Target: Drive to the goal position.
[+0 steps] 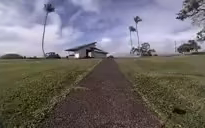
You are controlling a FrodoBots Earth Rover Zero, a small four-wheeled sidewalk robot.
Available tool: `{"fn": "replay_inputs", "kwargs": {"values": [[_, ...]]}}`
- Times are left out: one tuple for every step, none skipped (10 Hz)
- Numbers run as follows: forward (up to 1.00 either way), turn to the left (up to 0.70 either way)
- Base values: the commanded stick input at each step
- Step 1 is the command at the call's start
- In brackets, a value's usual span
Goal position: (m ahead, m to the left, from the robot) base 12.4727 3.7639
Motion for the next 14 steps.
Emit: {"fn": "replay_inputs", "kwargs": {"values": [[0.5, 0.0], [0.5, 0.0], [0.5, 0.0], [0.5, 0.0], [0.5, 0.0], [0.5, 0.0], [0.5, 0.0], [0.5, 0.0], [0.5, 0.0], [0.5, 0.0], [0.5, 0.0], [0.5, 0.0], [0.5, 0.0], [0.5, 0.0]]}}
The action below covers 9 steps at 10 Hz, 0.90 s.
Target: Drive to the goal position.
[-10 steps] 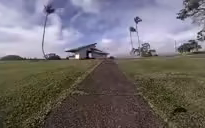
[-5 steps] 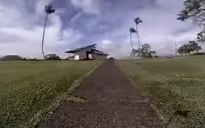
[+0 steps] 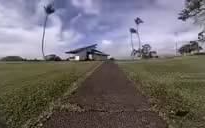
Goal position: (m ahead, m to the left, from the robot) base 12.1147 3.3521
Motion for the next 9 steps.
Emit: {"fn": "replay_inputs", "kwargs": {"values": [[0.5, 0.0], [0.5, 0.0], [0.5, 0.0], [0.5, 0.0], [0.5, 0.0], [0.5, 0.0], [0.5, 0.0], [0.5, 0.0], [0.5, 0.0]]}}
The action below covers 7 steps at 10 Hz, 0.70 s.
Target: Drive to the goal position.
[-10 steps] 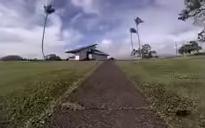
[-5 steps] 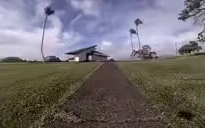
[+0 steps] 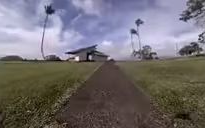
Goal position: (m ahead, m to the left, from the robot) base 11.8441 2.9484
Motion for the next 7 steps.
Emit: {"fn": "replay_inputs", "kwargs": {"values": [[0.5, 0.0], [0.5, 0.0], [0.5, 0.0], [0.5, 0.0], [0.5, -0.02], [0.5, -0.49], [0.5, -0.5]]}}
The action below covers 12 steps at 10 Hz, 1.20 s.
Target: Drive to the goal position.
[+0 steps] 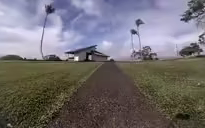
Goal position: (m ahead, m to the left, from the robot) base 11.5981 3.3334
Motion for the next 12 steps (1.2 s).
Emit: {"fn": "replay_inputs", "kwargs": {"values": [[0.5, -0.5], [0.5, -0.5], [0.5, -0.31], [0.5, 0.0], [0.5, 0.0], [0.5, 0.0], [0.5, 0.0], [0.5, 0.0], [0.5, 0.0], [0.5, 0.0], [0.5, 0.0], [0.5, 0.0]]}}
